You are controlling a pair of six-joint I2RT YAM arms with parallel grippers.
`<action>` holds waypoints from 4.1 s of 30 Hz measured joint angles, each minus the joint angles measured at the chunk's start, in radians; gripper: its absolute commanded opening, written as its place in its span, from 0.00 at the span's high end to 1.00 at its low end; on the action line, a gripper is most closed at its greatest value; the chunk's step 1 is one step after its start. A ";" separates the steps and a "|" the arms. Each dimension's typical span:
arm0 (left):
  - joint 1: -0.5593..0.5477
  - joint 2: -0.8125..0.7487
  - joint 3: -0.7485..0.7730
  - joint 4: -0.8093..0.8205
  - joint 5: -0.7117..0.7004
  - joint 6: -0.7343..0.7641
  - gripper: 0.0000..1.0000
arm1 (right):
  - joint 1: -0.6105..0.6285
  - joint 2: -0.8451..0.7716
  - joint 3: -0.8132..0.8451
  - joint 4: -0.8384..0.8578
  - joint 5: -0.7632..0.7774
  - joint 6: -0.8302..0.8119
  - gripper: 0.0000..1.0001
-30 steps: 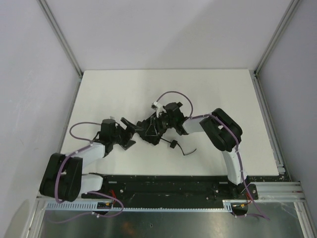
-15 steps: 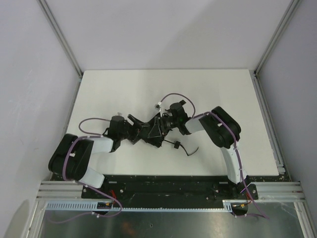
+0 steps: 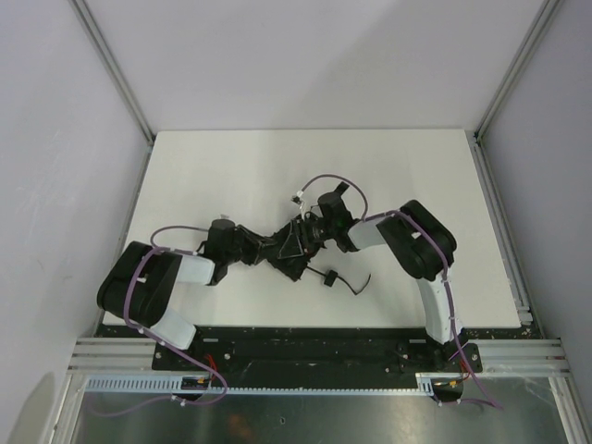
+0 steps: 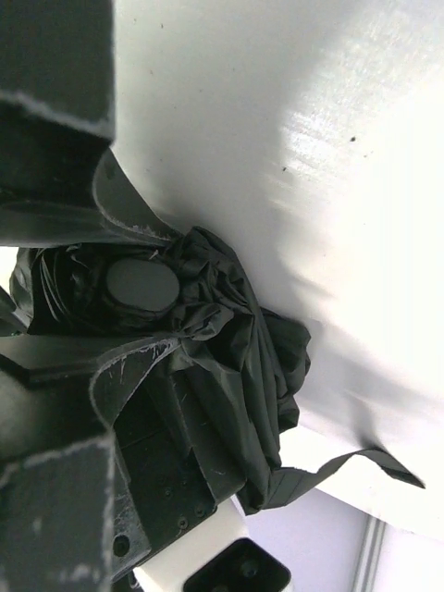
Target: Put away the umbrella
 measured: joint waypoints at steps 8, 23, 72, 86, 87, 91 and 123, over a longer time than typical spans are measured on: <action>-0.006 0.000 0.055 -0.117 0.035 0.043 1.00 | 0.087 -0.227 -0.036 -0.322 0.315 -0.169 0.33; 0.001 0.059 0.233 -0.403 0.074 0.113 1.00 | 0.471 -0.269 -0.064 -0.377 1.217 -0.667 0.29; 0.129 -0.061 0.078 -0.229 0.071 0.207 0.95 | 0.057 0.110 0.001 0.325 0.111 0.297 0.99; 0.104 -0.071 0.041 -0.178 0.056 0.194 1.00 | 0.112 -0.140 -0.027 -0.077 0.284 0.120 0.07; 0.103 -0.071 0.046 -0.188 0.055 0.195 1.00 | 0.126 -0.168 -0.027 -0.127 0.324 0.080 0.05; 0.102 -0.072 0.062 -0.222 0.054 0.198 1.00 | 0.193 -0.240 -0.019 -0.283 0.515 -0.083 0.05; 0.117 -0.126 0.137 -0.372 0.027 0.309 0.01 | 0.200 -0.058 -0.040 0.058 0.583 -0.079 1.00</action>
